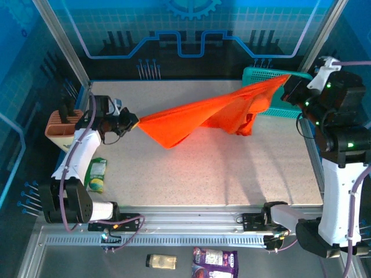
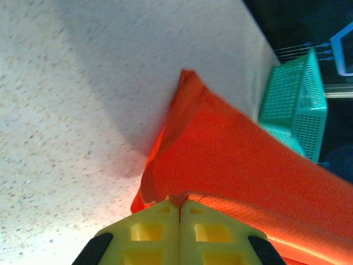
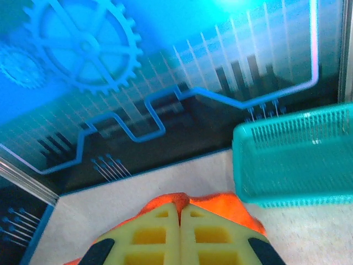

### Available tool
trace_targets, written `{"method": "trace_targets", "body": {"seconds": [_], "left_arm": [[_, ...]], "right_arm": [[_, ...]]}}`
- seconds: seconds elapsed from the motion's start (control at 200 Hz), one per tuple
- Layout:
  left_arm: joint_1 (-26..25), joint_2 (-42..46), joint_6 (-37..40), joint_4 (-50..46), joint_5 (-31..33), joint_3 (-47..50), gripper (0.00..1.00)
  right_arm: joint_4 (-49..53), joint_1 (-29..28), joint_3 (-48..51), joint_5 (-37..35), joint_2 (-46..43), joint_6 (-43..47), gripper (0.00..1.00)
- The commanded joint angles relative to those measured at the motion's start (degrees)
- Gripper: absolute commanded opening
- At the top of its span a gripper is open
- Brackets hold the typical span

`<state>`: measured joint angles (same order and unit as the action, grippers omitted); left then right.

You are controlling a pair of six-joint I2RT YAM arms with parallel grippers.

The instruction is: Fold the inside-out t-shirt

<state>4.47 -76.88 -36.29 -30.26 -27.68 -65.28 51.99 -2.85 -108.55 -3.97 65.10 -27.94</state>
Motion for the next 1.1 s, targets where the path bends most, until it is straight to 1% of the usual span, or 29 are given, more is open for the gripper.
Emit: {"method": "trace_targets", "body": {"seconds": [0.0,0.09,0.17,0.22,0.27,0.305,0.355,0.41,0.5,0.585,0.625,0.665,0.715,0.821,0.881,0.916,0.981,1.046,1.096], "left_arm": [[1.3,0.1,1.4,-4.2,1.5,-15.1,0.00],[2.4,-1.9,4.4,-10.6,3.5,-33.4,0.00],[2.5,-4.4,5.9,-15.1,5.7,-50.2,0.00],[2.4,-5.9,5.8,-16.6,5.6,-57.2,0.00],[2.3,-6.6,5.1,-17.0,4.8,-60.2,0.00],[2.2,-6.4,4.6,-16.3,4.3,-59.4,0.00],[1.9,-5.2,3.8,-13.9,3.8,-55.1,0.00],[1.8,-3.2,2.3,-9.7,2.9,-46.8,0.00],[1.8,0.0,-1.7,-2.6,1.2,-32.9,0.00],[1.8,1.4,-5.3,2.3,-0.5,-25.6,0.00],[2.0,1.3,-5.8,2.9,-0.9,-25.3,0.00],[2.4,0.8,-5.4,1.6,-1.1,-27.8,0.00],[3.2,-0.3,-4.4,-1.4,-1.0,-33.6,0.00],[3.5,-2.6,-2.2,-5.5,-0.5,-49.6,0.00],[3.5,-2.9,-1.5,-6.4,-0.6,-53.1,0.00],[3.4,-2.1,-1.4,-5.9,-0.1,-51.7,0.00],[3.3,0.7,-2.8,-1.8,0.8,-42.0,0.00],[3.3,2.4,-6.1,2.5,0.2,-31.9,0.00],[3.3,2.6,-8.9,5.5,-2.0,-25.9,0.00]], "right_arm": [[-2.4,1.0,-0.6,0.3,2.2,0.0,0.00],[-5.0,1.1,3.5,4.0,2.7,-2.1,0.00],[-7.3,1.1,7.7,5.6,2.1,-3.9,0.00],[-8.2,1.2,8.8,5.7,1.6,-4.2,0.00],[-7.9,1.8,8.3,4.8,1.2,-3.7,0.00],[-6.9,2.6,6.7,3.8,1.0,-3.1,0.00],[-4.7,4.2,3.2,1.8,0.8,-1.7,0.00],[-2.7,5.8,-1.7,-0.8,0.9,1.0,0.00],[0.9,6.0,-11.4,-6.3,2.1,5.9,0.00],[0.3,6.0,-15.1,-8.6,1.9,7.2,0.00],[-0.9,6.0,-14.3,-8.3,1.5,7.0,0.00],[-1.9,6.0,-12.6,-7.0,1.5,6.3,0.00],[-2.9,6.0,-9.7,-3.9,1.8,4.7,0.00],[-6.1,6.0,-0.6,3.7,2.1,-0.2,0.00],[-8.2,6.1,2.6,6.5,2.2,-2.3,0.00],[-8.1,6.1,2.4,6.5,2.5,-2.4,0.00],[-5.8,6.8,-1.7,3.8,3.2,-0.7,0.00],[-2.2,7.5,-8.6,-1.7,4.1,2.8,0.00],[0.4,7.6,-14.6,-6.3,4.8,5.7,0.00]]}}
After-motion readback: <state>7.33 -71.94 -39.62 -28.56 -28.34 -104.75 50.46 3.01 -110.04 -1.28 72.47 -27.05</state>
